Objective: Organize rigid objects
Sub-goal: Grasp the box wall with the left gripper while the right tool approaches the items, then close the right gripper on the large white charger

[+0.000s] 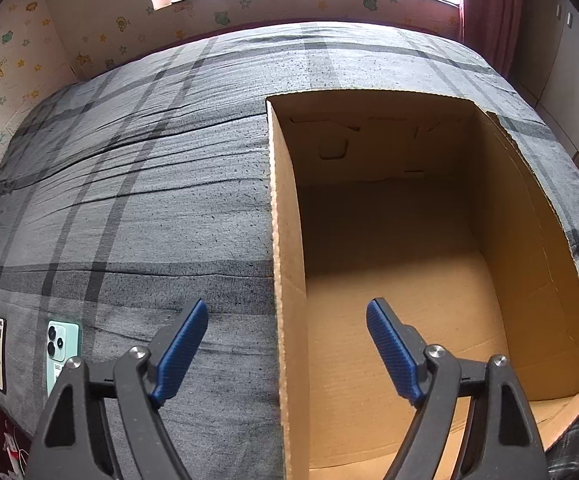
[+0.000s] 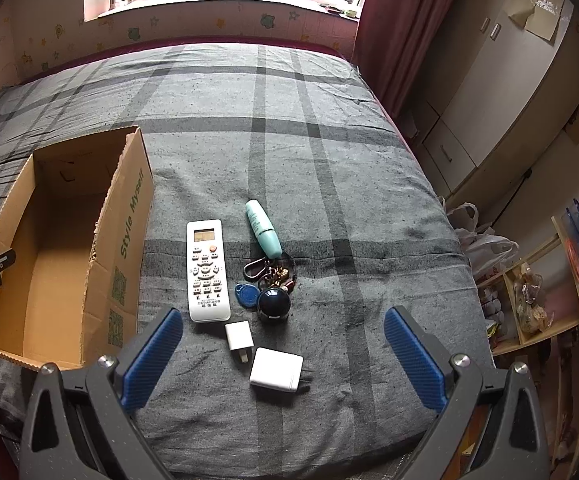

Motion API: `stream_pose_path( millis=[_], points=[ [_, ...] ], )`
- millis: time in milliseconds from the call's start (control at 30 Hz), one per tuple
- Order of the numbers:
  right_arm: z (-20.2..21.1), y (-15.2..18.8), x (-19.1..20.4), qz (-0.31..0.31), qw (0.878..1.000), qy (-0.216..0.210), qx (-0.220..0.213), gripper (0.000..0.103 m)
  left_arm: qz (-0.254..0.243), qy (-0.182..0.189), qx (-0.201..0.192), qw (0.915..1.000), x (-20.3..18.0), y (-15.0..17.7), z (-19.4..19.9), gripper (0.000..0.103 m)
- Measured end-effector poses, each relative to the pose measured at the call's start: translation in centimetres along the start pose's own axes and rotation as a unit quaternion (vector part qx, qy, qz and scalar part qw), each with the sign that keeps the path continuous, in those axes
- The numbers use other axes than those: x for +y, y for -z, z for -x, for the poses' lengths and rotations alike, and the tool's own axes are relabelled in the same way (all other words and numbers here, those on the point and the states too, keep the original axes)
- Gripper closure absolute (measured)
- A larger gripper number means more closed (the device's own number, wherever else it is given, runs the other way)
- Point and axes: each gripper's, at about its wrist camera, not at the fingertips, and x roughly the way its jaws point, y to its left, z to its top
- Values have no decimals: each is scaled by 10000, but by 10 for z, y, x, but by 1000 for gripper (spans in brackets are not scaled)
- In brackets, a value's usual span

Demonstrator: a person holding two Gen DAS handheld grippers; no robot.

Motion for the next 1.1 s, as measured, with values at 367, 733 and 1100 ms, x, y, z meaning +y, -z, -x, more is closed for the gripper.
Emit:
stream_pose_path(
  millis=[367, 733, 1100],
  points=[
    [-2, -1, -6, -50, 9999, 153, 10, 0, 139, 210, 431, 9988, 3, -2, -22, 67],
    [-9, -4, -22, -257, 9996, 90, 56, 0, 69, 166, 495, 9986, -1, 3, -29, 90],
    [-58, 20, -38, -448, 9966, -135, 683, 0, 78, 196, 509, 9985, 1, 4, -32, 90]
  ],
)
